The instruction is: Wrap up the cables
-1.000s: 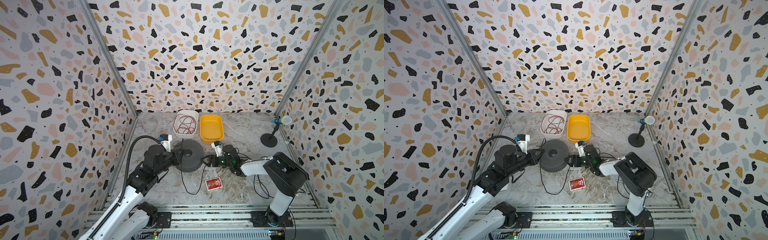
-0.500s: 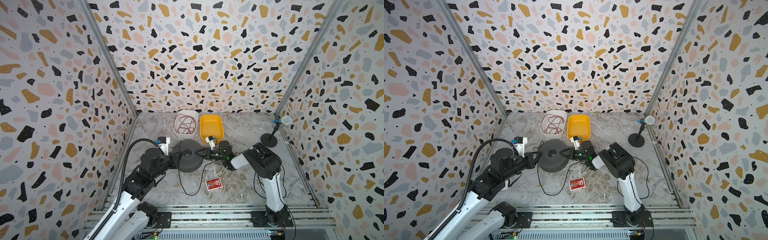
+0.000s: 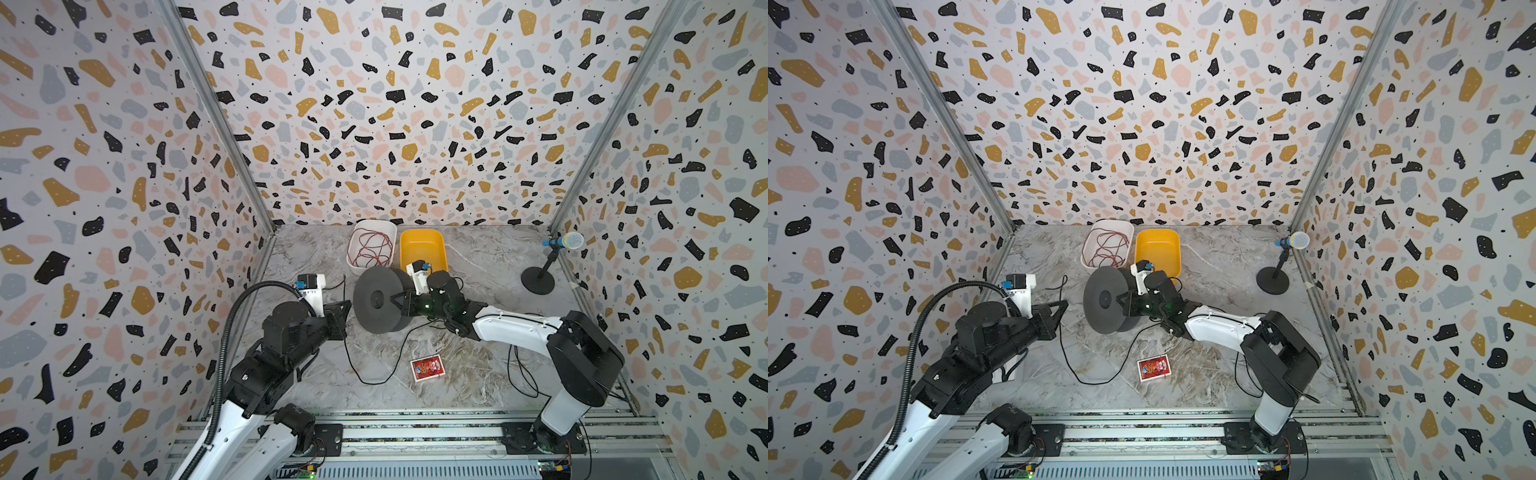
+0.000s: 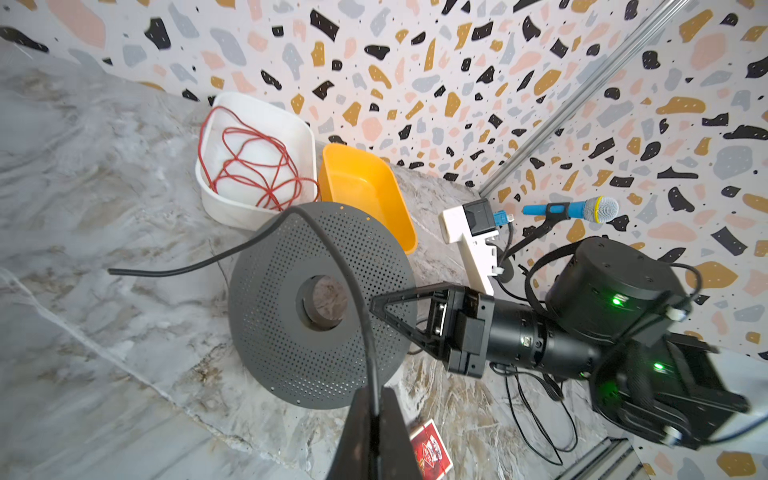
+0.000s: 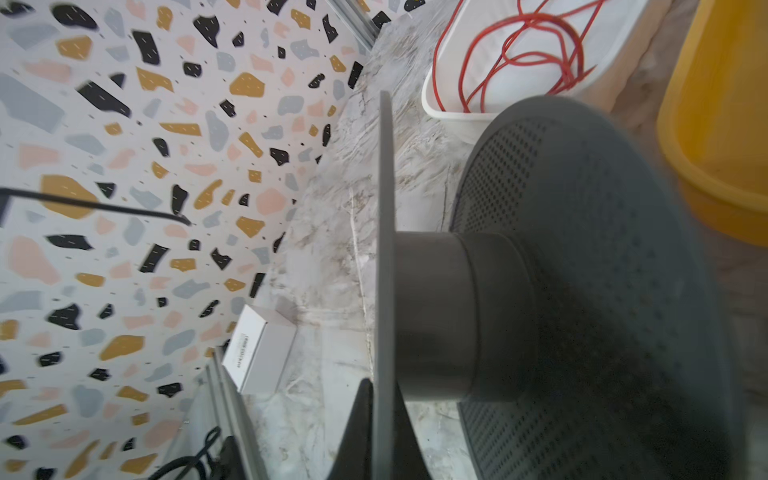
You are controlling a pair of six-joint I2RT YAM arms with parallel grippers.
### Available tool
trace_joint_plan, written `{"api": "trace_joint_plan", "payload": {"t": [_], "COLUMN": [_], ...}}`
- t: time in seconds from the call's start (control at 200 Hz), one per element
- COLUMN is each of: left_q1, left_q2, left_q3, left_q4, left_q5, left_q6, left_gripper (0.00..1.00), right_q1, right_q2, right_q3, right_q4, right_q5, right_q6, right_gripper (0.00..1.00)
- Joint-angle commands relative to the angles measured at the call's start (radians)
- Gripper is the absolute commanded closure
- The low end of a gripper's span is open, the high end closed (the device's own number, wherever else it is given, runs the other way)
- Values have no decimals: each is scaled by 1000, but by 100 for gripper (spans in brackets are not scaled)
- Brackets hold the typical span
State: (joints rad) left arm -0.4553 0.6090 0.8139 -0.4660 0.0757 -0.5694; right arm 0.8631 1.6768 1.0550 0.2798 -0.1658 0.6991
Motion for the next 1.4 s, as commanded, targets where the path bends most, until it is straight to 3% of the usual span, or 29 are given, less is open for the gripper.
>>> {"api": "trace_joint_plan", "payload": {"t": [0.0, 0.275, 0.541, 0.851, 1.076, 1.267, 1.392], "left_q1": [2, 2, 2, 2, 3, 2, 3], "left_q2": [7, 17, 28, 69, 92, 100, 95], "left_q3": [31, -6, -17, -7, -15, -13, -10], "left_q4": [12, 30, 46, 83, 142, 204, 220], "left_q5": [-29, 10, 12, 42, 97, 154, 117], "left_q6": [29, 10, 6, -2, -48, -116, -158], "left_gripper": [100, 100, 100, 100, 100, 100, 100], "right_q1": [73, 224, 277, 286, 286, 297, 332], "right_q2": [-19, 85, 173, 102, 7, -137, -240], "right_q3": [99, 273, 333, 239, 196, 107, 29], "right_q4": [-323, -475, -499, -354, -302, -279, -252], "right_q5": [319, 675, 763, 704, 653, 590, 585], "right_q6": [-150, -176, -145, -202, -299, -405, -490], "right_gripper": [100, 100, 100, 60, 21, 14, 13]}}
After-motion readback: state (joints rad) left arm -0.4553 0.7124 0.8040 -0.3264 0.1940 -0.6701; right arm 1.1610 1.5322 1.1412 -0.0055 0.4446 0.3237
